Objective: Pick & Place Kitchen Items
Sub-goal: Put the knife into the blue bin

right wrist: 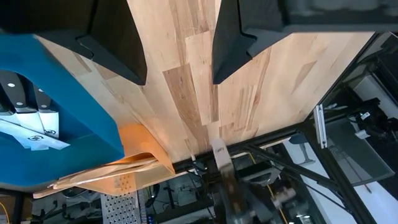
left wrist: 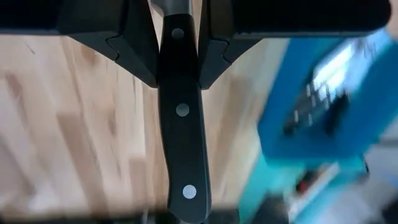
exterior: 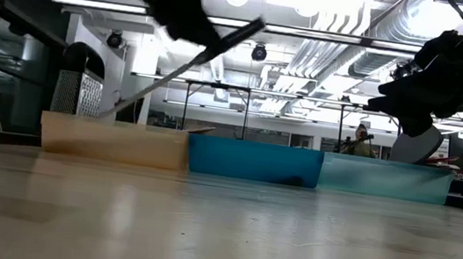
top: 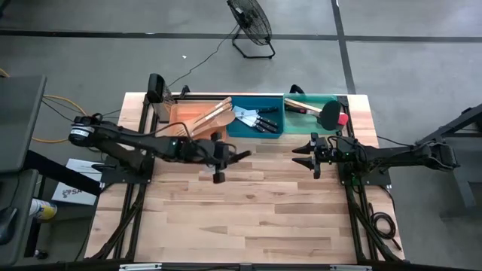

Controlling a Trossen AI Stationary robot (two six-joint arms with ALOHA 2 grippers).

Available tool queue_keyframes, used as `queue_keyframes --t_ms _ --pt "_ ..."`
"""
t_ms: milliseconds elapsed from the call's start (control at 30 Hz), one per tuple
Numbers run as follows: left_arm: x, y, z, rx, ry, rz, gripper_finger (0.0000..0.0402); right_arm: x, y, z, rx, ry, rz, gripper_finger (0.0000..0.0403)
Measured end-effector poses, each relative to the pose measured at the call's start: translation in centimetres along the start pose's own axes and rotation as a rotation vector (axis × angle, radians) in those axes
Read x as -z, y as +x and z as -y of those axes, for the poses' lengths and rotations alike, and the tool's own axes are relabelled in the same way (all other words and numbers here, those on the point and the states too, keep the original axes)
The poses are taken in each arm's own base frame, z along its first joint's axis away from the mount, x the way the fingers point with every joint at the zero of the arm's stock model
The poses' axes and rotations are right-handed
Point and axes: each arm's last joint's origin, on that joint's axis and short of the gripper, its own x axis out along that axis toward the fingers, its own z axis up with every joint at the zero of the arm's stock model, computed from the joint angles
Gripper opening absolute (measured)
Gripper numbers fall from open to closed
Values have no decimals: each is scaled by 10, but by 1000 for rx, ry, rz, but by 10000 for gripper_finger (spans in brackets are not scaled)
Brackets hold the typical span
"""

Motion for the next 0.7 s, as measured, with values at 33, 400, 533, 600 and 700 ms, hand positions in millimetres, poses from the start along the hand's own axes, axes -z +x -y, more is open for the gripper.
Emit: queue_keyframes --t_ms 33,400,533,600,700 --pt "-5 0 -3 -1 7 34 79 0 0 0 0 0 0 174" --pt "-47 15 -36 -40 151 257 79 0 0 0 0 0 0 174" --pt "-67 30 -50 -63 232 293 79 0 0 0 0 0 -1 174" --pt "-75 40 -57 -86 264 289 79 0 0 0 0 0 1 174" --pt "-88 58 -68 -110 294 299 79 0 0 0 1 0 -4 174"
